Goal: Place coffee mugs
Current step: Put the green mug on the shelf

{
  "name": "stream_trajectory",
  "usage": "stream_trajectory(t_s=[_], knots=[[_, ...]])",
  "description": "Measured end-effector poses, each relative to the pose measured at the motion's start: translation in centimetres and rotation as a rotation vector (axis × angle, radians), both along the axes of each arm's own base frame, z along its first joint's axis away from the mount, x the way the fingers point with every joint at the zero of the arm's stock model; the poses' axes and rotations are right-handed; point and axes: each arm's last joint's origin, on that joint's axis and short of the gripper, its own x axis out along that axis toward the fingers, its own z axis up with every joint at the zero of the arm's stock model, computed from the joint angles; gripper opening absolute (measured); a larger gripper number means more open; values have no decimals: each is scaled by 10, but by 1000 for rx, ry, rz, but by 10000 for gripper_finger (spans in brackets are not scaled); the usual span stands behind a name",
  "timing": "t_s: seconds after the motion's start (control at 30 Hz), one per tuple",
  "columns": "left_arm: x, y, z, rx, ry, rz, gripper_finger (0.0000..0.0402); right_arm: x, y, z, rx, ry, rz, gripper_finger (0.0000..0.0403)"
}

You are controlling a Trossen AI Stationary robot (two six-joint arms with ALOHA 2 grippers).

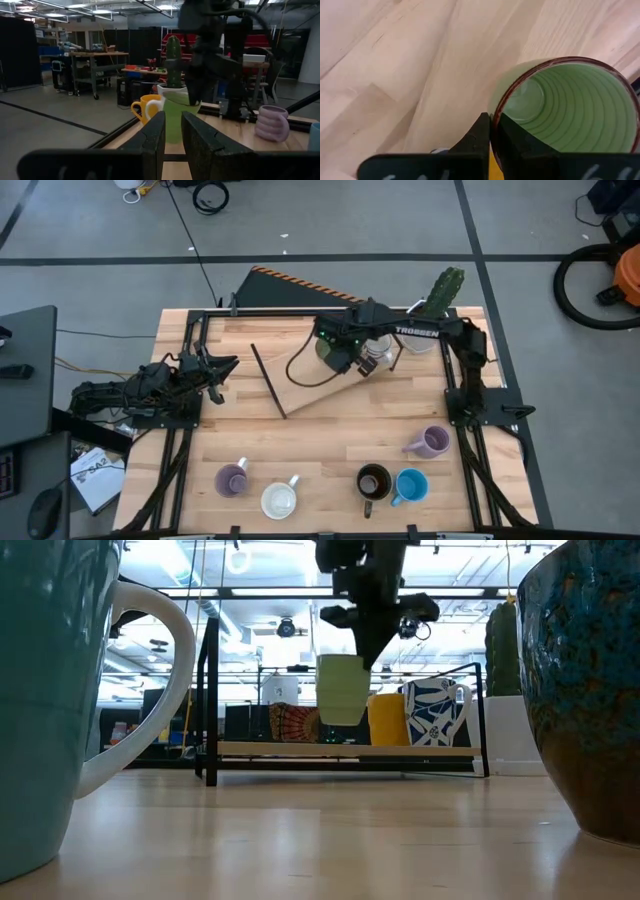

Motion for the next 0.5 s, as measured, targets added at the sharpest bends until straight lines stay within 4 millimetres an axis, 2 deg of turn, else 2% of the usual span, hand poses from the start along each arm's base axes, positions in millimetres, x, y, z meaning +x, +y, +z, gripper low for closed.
stream_trajectory(t_s=[0.27,0.5], knots=[[0,0,0,0,0,0,68,-2,-23,-12,16,-24,-30,21],[0,0,0,-6,-1,-1,68,-5,-34,-32,-19,4,-30,24]])
